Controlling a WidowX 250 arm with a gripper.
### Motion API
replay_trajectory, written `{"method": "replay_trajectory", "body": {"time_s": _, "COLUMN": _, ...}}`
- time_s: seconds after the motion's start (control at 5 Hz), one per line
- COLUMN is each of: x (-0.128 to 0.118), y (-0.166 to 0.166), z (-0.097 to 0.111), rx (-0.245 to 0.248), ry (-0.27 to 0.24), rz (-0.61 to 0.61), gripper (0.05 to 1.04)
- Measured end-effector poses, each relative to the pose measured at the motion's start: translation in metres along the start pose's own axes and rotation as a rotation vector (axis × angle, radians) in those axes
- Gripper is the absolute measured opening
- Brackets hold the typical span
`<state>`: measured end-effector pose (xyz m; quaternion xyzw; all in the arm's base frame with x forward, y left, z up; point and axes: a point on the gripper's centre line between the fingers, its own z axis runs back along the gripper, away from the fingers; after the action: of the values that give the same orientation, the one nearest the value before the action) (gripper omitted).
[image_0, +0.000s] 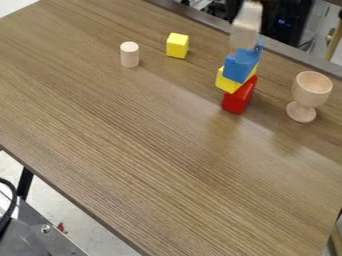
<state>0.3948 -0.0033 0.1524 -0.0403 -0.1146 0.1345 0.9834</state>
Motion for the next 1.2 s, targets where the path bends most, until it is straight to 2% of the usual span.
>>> {"method": "replay_trajectory", "body": {"time_s": 0.4, "x": 0.030, "y": 0.037, "z": -0.036, "rx": 0.049, "ry": 0.033, "rz": 0.082, "gripper": 0.576}}
{"method": "replay_trajectory", "body": {"time_s": 0.8, "x": 0.033, "y": 0.058, "z": -0.076, "rx": 0.119, "ry": 0.095, "rz": 0.089, "gripper": 0.576}}
{"method": "replay_trajectory", "body": {"time_s": 1.0, "x": 0.033, "y": 0.062, "z": -0.082, "rx": 0.138, "ry": 0.086, "rz": 0.080, "gripper": 0.577}}
{"method": "replay_trajectory", "body": {"time_s": 1.2, "x": 0.026, "y": 0.057, "z": -0.092, "rx": 0.089, "ry": 0.105, "rz": 0.058, "gripper": 0.576}}
